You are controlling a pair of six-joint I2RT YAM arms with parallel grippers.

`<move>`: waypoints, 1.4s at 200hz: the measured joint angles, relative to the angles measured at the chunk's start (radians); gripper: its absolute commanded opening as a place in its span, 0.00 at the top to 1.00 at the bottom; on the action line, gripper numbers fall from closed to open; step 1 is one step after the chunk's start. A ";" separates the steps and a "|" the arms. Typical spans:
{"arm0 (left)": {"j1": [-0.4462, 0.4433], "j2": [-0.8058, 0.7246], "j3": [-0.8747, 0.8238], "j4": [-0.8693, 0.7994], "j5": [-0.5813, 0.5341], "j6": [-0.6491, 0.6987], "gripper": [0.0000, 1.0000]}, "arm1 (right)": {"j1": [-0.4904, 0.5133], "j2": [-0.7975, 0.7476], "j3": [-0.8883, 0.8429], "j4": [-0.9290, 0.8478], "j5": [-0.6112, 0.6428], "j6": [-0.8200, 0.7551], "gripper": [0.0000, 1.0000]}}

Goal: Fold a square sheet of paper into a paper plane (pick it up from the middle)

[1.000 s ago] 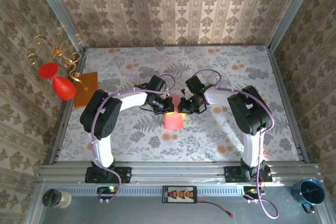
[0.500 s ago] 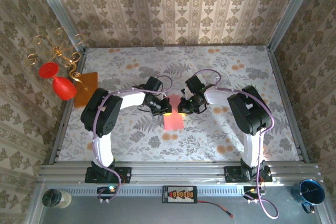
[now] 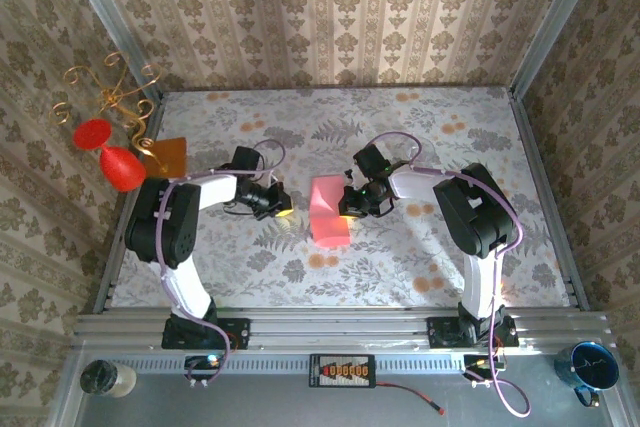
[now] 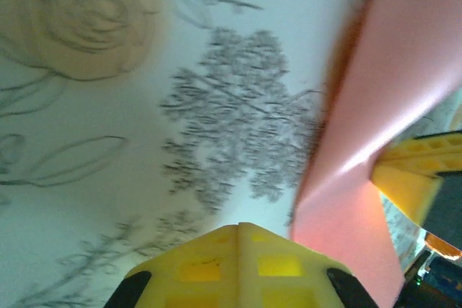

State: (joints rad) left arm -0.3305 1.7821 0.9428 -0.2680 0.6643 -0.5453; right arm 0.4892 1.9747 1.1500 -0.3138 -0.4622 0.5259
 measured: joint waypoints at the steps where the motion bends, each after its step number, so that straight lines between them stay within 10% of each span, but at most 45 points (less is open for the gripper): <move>1: -0.002 -0.002 0.000 0.001 0.001 -0.001 1.00 | 0.000 0.000 0.000 0.000 0.000 0.000 0.92; 66: -0.217 0.092 0.122 0.142 0.021 -0.074 1.00 | -0.001 0.000 -0.006 0.009 -0.001 0.000 0.92; 188: 0.039 0.126 0.080 0.125 0.016 -0.030 1.00 | -0.001 0.000 -0.013 0.019 -0.001 0.000 0.92; 280: -0.187 0.162 0.185 0.167 0.019 -0.091 1.00 | -0.003 0.000 -0.023 0.034 -0.008 0.000 0.92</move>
State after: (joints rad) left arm -0.5171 1.9438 1.1278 -0.1005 0.6838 -0.6365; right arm 0.4858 1.9747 1.1271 -0.2798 -0.4698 0.5262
